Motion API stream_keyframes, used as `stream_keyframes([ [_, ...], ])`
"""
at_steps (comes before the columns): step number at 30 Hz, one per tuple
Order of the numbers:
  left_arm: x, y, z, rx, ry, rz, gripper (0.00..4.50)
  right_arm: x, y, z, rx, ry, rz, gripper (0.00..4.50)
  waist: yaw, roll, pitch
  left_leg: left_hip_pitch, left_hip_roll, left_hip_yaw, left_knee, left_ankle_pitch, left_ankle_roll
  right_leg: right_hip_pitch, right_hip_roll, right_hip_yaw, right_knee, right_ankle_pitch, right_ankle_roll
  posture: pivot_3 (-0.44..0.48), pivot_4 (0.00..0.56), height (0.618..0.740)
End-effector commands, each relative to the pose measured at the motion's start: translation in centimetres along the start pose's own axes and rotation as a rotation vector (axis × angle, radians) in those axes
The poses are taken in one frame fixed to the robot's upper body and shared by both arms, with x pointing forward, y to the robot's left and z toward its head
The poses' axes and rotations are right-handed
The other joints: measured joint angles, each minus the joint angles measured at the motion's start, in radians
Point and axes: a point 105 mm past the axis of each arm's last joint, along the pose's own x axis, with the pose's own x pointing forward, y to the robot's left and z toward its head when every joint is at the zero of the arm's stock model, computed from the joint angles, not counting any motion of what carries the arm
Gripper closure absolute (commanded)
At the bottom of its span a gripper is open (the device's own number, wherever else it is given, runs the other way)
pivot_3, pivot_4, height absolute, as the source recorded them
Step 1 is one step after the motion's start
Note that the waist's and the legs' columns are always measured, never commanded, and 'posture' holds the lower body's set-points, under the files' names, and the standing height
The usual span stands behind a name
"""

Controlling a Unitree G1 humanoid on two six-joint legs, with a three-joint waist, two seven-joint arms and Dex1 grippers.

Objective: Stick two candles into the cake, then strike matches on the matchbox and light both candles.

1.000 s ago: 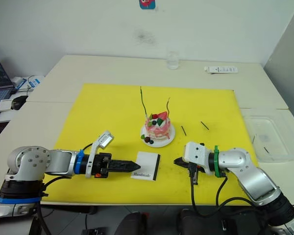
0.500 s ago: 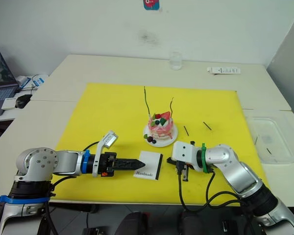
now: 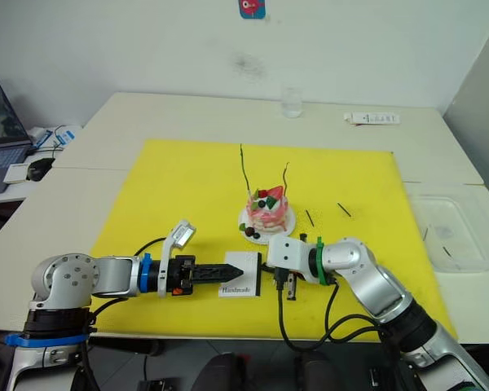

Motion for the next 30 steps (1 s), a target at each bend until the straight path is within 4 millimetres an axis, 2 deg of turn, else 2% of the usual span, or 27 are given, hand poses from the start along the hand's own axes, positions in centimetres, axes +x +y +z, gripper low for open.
stream_keyframes([
  [1, 0.4, 0.8, -0.8, -0.017, 0.021, 0.044, 0.0, 0.2, 0.6, 1.2, -0.032, -0.042, 0.04, 4.47, 0.0, 0.0, 0.0, 0.0, 0.0, 0.0, 0.0, 0.0, 0.0, 0.0, -0.001, 0.0, 0.0, 0.0, 0.0, 0.0, 0.15, 0.74],
  [5, 0.5, 0.7, -0.9, -0.016, 0.016, 0.042, 0.0, 0.4, 0.9, 1.3, -0.028, -0.05, 0.05, 4.47, 0.0, 0.0, 0.0, 0.0, -0.001, 0.0, 0.0, 0.0, 0.0, 0.0, -0.005, 0.0, 0.0, 0.0, 0.0, 0.0, 0.15, 0.74],
  [23, 0.7, 0.4, -1.0, -0.006, 0.011, 0.037, 0.0, 0.6, 1.5, 2.5, -0.032, -0.102, 0.073, 4.47, 0.0, 0.0, 0.0, 0.0, -0.002, -0.002, 0.0, 0.0, 0.0, 0.003, -0.007, -0.004, -0.001, 0.0, 0.0, 0.0, 0.15, 0.74],
  [30, 0.7, 0.5, -1.1, -0.007, 0.007, 0.042, 0.0, 0.6, 1.7, 2.2, -0.026, -0.093, 0.08, 4.47, 0.0, 0.0, 0.0, 0.0, -0.002, -0.002, 0.0, 0.0, 0.0, 0.003, -0.008, -0.004, -0.002, 0.0, 0.0, 0.0, 0.15, 0.74],
])
